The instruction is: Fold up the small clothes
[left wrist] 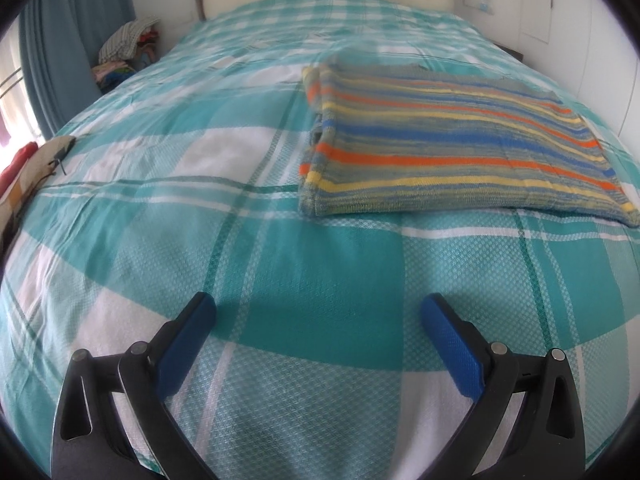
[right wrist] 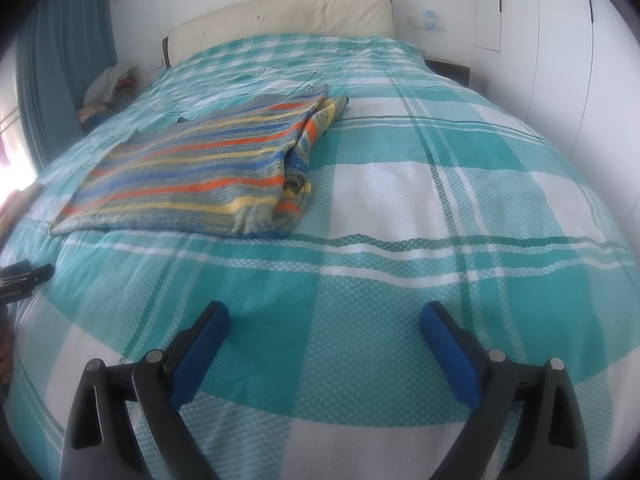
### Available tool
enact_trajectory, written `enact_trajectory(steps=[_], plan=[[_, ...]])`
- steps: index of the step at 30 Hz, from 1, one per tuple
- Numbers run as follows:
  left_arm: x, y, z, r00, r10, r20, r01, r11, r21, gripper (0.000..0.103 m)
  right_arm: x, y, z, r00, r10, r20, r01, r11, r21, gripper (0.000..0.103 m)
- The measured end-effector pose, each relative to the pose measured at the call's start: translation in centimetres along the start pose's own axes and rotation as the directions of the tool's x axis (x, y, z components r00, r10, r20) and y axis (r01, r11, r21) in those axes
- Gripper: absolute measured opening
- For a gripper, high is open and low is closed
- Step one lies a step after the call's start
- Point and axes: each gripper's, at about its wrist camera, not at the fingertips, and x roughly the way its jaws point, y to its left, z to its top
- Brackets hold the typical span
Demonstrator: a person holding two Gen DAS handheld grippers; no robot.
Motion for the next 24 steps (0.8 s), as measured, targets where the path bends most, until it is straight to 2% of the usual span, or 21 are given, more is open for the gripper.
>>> enact_trajectory(steps=[9, 16, 24], plan=[[0.0, 0.0, 0.0, 1.000, -0.002, -0.001, 0.002, 1.000, -0.001, 0.103, 0.0, 0.1, 0.0, 1.000, -0.016, 0.001, 0.016, 1.000, -0.005, 0.096], [0.1, 0.0, 0.0, 1.000, -0.007, -0.005, 0.007, 1.000, -0.004, 0.103, -1.8, 0.7, 0.7, 0.991, -0.131, 0.030, 0.132, 0.991, -0.020, 0.096], [0.1, 0.0, 0.0, 1.000, -0.008, -0.006, 0.008, 1.000, -0.004, 0.103, -2.3, 2.1, 1.3, 0.969, -0.245, 0.028, 0.246, 0.962, -0.119, 0.096]])
